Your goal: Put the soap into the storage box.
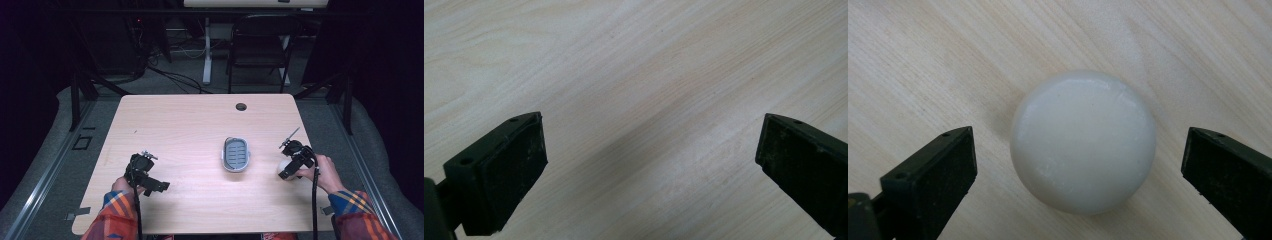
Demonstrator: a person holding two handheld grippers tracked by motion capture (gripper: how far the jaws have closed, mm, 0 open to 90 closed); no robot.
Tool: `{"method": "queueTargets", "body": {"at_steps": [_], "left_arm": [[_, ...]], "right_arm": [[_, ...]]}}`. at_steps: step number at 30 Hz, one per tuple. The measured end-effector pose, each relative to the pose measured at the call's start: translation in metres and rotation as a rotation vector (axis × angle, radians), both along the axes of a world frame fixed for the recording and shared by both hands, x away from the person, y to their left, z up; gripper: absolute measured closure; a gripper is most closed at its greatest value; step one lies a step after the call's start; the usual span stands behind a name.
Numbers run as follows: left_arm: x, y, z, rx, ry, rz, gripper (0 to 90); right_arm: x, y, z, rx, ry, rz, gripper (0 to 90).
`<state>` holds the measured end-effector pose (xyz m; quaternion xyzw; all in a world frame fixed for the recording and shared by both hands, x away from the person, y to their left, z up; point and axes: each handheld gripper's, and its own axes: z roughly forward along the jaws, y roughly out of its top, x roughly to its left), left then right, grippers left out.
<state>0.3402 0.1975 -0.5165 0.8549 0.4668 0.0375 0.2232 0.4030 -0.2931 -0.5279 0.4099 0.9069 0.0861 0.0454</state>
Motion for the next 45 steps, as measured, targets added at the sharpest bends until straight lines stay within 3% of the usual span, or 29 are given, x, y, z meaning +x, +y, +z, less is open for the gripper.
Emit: {"method": "queueTargets", "body": {"at_steps": [3,9,16,22,24,25,26,27,28,31,34,35,38,40,41,42,45], "left_arm": [[0.000,0.000,0.000,0.000,0.000,-0.001,0.0],[0.000,0.000,0.000,-0.001,0.001,0.002,0.0],[0.000,0.000,0.000,0.001,0.000,-0.001,0.0],[0.000,0.000,0.000,0.001,-0.002,-0.001,0.0],[0.000,0.000,0.000,-0.001,0.000,0.001,0.0],[0.000,0.000,0.000,-0.001,0.000,0.001,0.0],[0.000,0.000,0.000,-0.002,0.002,0.002,0.0],[0.000,0.000,0.000,0.002,0.002,-0.001,0.0],[0.000,0.000,0.000,0.004,-0.001,-0.005,0.0],[0.000,0.000,0.000,0.002,0.000,-0.003,0.0],[0.000,0.000,0.000,0.002,-0.001,-0.003,0.0],[0.000,0.000,0.000,0.001,0.000,-0.002,0.0],[0.000,0.000,0.000,-0.001,0.001,0.000,0.0],[0.000,0.000,0.000,-0.001,0.001,0.000,0.0],[0.000,0.000,0.000,-0.001,0.001,0.000,0.0],[0.000,0.000,0.000,-0.001,0.001,0.000,0.0],[0.000,0.000,0.000,-0.002,0.002,0.000,0.0]], "right_arm": [[0.002,0.003,0.000,-0.008,-0.006,0.012,6.0],[0.006,0.004,-0.001,-0.039,0.027,0.034,10.3],[0.008,0.006,-0.003,-0.046,0.036,0.021,17.2],[0.011,0.007,-0.006,-0.064,0.063,0.015,22.6],[0.013,0.007,-0.004,-0.098,0.092,0.030,23.0],[0.013,0.007,-0.004,-0.098,0.092,0.030,23.0],[0.008,0.008,-0.011,-0.014,0.045,-0.039,23.1],[0.013,0.007,-0.003,-0.095,0.099,0.022,23.2],[0.015,0.007,-0.002,-0.115,0.112,0.036,23.2],[0.012,0.007,-0.004,-0.089,0.094,0.012,23.3],[0.013,0.007,-0.003,-0.098,0.095,0.017,23.3],[0.011,0.007,-0.005,-0.066,0.075,-0.004,23.3],[0.012,0.007,0.000,-0.082,0.083,0.013,23.3],[0.010,0.007,-0.001,-0.055,0.066,-0.009,23.3],[0.012,0.007,0.004,-0.096,0.084,0.023,23.3],[0.010,0.007,0.001,-0.059,0.062,-0.004,23.3],[0.010,0.008,0.002,-0.062,0.066,0.002,23.3]]}}
